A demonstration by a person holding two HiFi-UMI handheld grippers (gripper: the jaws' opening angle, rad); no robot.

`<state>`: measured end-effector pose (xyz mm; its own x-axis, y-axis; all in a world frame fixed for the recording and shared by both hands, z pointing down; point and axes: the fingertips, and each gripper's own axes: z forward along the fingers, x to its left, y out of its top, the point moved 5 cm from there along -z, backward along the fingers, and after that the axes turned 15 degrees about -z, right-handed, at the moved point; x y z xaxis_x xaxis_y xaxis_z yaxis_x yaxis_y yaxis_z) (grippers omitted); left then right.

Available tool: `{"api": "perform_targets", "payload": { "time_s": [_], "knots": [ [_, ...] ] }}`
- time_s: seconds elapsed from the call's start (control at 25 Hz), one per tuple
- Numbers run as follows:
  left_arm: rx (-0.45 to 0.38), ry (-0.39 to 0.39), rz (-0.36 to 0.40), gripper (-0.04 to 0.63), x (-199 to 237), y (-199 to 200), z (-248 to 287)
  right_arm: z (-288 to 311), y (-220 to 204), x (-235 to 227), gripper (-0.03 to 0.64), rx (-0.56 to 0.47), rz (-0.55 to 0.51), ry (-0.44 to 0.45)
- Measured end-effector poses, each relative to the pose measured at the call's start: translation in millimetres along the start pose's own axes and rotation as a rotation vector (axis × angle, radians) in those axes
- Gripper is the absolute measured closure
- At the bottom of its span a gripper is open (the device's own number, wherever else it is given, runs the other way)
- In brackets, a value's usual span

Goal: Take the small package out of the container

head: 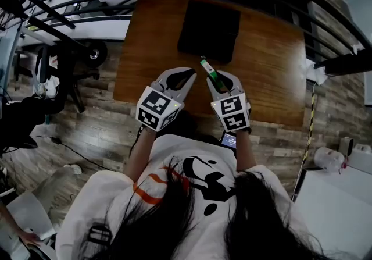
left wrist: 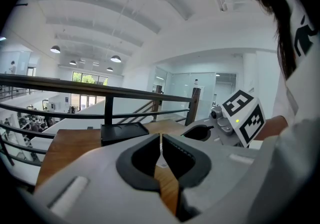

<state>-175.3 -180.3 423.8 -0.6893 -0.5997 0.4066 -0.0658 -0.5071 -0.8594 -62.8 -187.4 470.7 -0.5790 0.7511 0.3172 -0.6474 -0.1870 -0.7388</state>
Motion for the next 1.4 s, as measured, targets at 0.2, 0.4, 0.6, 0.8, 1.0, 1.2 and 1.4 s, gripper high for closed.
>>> {"api": "perform_targets", "payload": {
  "time_s": [0.2,0.4,0.6,0.8,1.0,1.2,1.4],
  "knots": [
    [0.002,0.005,0.006,0.595,-27,-8,5,-25,-14,1,0.495,-0.011,-0.006,0.004],
    [0.007,-0.001,0.01,0.595,-49,-16,7,-46,-27,4,0.495,-0.015,-0.004,0.0],
    [0.017,0.003,0.012,0.595,-73,-27,8,-70,-42,7,0.495,-0.02,0.004,0.002],
    [0.027,0.014,0.011,0.595,-96,-40,7,-95,-56,12,0.495,-0.035,0.01,0.003],
    [0.029,0.024,0.005,0.594,-117,-54,4,-115,-67,21,0.495,-0.045,0.001,0.013],
    [0.026,0.04,-0.008,0.595,-135,-69,-3,-135,-75,35,0.495,-0.054,-0.014,0.032],
    [0.019,0.059,-0.025,0.595,-151,-86,-13,-149,-84,53,0.495,-0.057,-0.036,0.058]
  ]
}}
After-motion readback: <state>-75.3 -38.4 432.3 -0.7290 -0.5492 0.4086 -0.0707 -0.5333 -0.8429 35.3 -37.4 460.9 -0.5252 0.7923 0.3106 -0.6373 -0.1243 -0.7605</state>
